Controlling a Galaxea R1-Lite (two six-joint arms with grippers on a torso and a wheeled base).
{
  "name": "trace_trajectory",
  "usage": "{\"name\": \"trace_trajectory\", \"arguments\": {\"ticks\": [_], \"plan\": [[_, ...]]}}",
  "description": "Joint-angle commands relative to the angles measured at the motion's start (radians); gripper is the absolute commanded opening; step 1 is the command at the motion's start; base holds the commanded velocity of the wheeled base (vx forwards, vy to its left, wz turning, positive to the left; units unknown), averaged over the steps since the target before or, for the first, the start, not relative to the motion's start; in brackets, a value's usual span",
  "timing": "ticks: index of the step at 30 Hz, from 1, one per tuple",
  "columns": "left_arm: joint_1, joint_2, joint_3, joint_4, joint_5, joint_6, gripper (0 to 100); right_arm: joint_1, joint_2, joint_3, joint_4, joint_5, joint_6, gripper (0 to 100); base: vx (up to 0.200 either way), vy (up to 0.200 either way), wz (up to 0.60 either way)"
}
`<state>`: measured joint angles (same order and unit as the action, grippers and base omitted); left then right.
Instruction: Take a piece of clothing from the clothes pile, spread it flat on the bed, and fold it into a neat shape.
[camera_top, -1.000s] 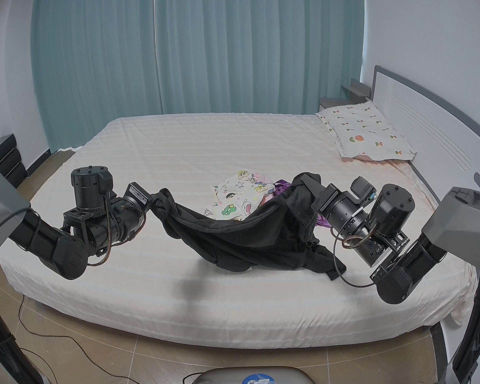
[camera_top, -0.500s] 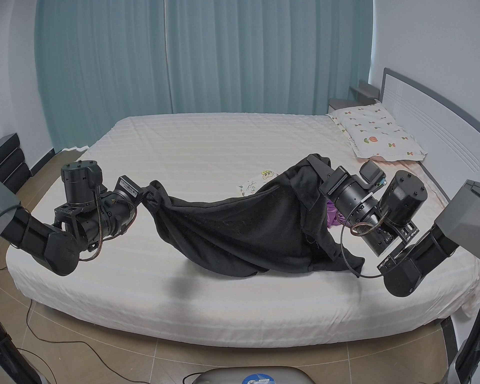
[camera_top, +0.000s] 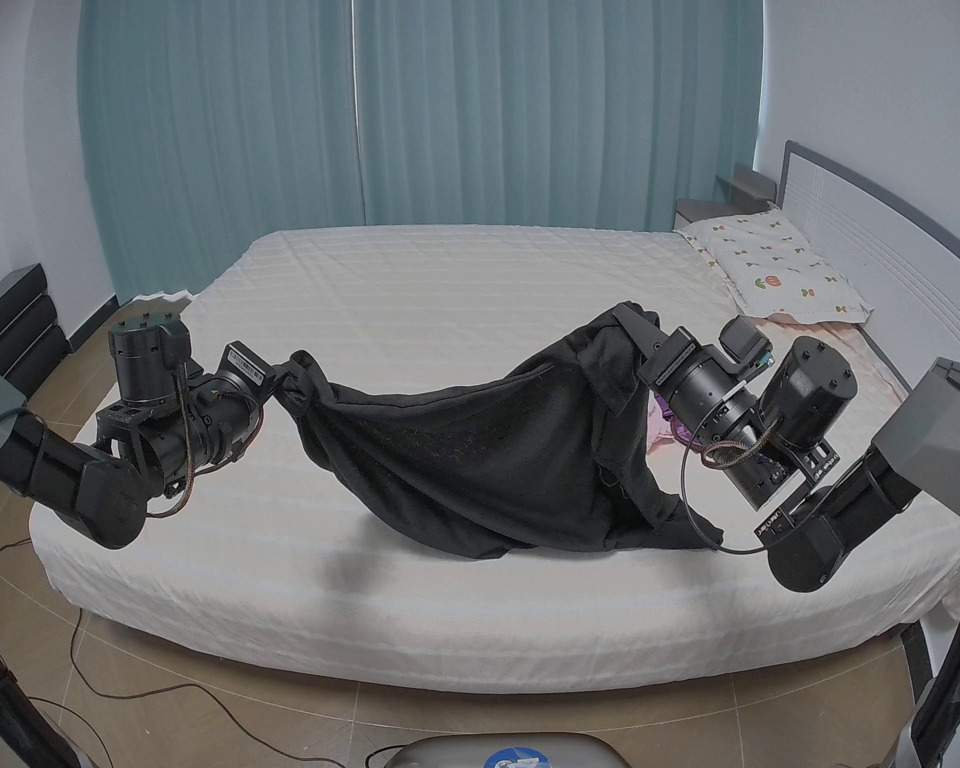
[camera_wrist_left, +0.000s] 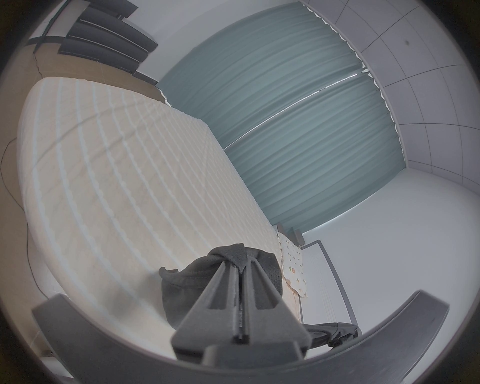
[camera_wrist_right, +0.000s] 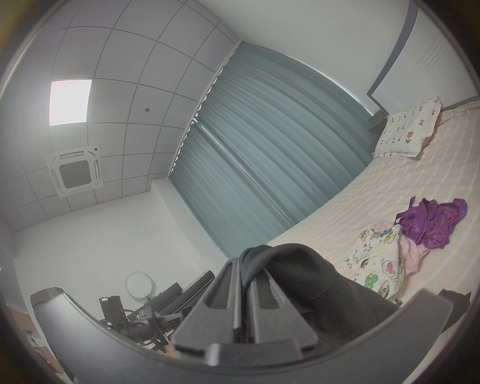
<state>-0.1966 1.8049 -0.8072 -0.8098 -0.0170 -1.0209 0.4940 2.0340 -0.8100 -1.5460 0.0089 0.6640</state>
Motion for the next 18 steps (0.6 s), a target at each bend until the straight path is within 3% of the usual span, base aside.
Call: {"name": "trace_trajectory", "arguments": {"ticks": [1, 18], "plan": [[0.000, -0.013, 0.002, 0.000, 0.000, -0.001, 0, 0.005, -0.011, -0.014, 0.015, 0.000, -0.001, 0, 0.000, 0.200, 0.00], [0.020, -0.042, 0.006, 0.000, 0.002, 0.001, 0, 0.035, -0.035, -0.075, 0.078, 0.008, -0.023, 0, 0.000, 0.200, 0.00]]}}
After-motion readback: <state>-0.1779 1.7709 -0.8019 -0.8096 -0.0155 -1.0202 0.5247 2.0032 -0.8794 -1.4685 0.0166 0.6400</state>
